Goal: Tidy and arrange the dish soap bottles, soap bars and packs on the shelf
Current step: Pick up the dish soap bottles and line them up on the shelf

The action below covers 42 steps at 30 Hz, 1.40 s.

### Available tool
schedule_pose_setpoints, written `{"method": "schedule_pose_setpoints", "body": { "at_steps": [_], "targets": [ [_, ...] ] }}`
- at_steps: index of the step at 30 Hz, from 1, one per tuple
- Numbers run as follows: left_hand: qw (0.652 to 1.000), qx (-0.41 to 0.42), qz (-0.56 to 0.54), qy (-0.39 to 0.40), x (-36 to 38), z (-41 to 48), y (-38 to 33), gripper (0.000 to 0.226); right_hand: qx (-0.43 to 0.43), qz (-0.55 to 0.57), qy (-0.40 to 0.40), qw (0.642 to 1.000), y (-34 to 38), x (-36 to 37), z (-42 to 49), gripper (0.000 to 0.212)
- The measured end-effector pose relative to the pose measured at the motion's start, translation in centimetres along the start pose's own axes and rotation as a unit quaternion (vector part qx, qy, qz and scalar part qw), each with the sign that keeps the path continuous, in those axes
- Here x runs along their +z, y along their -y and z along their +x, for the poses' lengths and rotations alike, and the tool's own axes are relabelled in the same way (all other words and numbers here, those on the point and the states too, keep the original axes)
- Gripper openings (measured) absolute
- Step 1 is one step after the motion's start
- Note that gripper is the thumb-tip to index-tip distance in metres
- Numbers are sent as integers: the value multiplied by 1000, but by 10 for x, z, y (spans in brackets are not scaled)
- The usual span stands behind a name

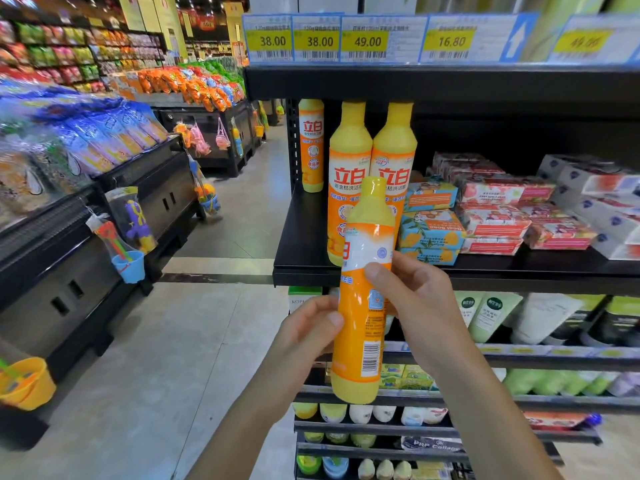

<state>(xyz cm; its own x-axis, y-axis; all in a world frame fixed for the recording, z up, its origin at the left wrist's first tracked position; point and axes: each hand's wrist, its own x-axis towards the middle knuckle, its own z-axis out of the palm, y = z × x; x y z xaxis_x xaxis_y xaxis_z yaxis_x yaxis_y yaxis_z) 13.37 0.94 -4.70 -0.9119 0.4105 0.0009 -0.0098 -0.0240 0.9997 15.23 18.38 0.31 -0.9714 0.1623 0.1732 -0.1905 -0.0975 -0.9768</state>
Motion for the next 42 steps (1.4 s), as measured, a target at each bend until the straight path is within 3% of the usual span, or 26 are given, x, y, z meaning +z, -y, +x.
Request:
{"method": "schedule_pose_setpoints", "body": {
  "at_steps": [9, 12, 18, 22, 29, 42],
  "targets": [
    [996, -34, -65, 58, -2, -4, 1, 37, 3, 37, 15, 999, -2, 1, 1, 44],
    [998, -11, -38, 39, -3, -4, 0, 37, 8, 39, 32, 999, 0, 0, 1, 45],
    [999, 35, -8, -15, 3, -4, 2, 64, 2, 17, 33, 999, 4, 0, 1, 47],
    [997, 47, 15, -57, 9, -4, 4, 64, -7, -22, 15, 1000, 1, 2, 0, 50],
    [994, 40, 59, -85, 10, -3, 0, 53, 20, 3, 18, 1000, -1, 1, 0, 44],
    [999, 39, -2, 10, 8, -5, -2, 83, 26, -8, 17, 999, -1, -10, -5, 50]
  ]
}}
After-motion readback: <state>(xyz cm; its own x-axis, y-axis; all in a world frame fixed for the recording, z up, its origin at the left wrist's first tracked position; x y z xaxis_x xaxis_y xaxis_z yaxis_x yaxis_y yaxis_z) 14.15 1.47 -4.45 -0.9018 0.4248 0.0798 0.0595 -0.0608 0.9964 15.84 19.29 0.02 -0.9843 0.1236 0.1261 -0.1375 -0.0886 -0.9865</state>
